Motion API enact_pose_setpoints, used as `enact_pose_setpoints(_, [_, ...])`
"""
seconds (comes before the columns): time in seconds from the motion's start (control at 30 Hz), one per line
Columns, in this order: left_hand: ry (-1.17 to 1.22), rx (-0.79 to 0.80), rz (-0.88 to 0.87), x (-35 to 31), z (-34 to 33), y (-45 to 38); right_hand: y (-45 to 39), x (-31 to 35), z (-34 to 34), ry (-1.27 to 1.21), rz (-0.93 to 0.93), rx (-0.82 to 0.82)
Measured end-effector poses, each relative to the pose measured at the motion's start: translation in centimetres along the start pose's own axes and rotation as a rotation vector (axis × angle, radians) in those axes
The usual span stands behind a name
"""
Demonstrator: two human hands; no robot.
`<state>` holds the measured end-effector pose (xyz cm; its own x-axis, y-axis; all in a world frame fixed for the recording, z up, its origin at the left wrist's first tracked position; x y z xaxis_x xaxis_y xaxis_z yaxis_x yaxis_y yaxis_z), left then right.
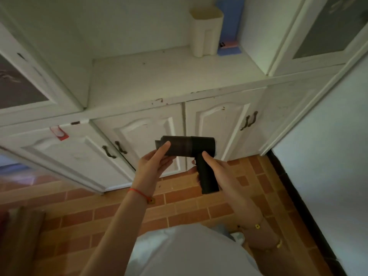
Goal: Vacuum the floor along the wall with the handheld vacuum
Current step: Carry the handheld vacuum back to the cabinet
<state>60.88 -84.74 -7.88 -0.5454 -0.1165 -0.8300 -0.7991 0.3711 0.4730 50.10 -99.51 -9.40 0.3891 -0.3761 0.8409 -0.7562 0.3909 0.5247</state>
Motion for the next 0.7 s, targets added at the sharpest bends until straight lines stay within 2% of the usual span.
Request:
enact_pose_setpoints(0.17, [0.038,-0.102,-0.041,-3.3,10.0,0.6,-0.2,-1.6,-10.1,0.004,0.001,0.074])
enact_pose_setpoints(0.33, [0.06,-0.15,-0.055,-5.3,16.6,0.8,-0.3,-2.8,-16.7,0.036,-0.025,0.103])
enact_pose_setpoints(0.5, [0.114,-0.156,-0.067,-6.5,19.3,-0.4,-1.4,-2.1,-19.8,0.08,-0.033,0.116])
enact_pose_setpoints(0.7, [0.136,-0.134,-0.064,-8.6,19.3,-4.5,-5.1,0.7,-21.0,0.098,0.002,0.1])
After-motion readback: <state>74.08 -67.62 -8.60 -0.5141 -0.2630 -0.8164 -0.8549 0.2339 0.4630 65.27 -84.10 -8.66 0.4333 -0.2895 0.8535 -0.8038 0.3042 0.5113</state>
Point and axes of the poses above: each hand's wrist, its own y-axis away from the middle knuckle, its own z-axis out of the back of the hand, x = y × z, the point moved 10 cm from there along -y, towards the middle knuckle, and after that the axes turned 1 degree about y, right-handed, at the moved point
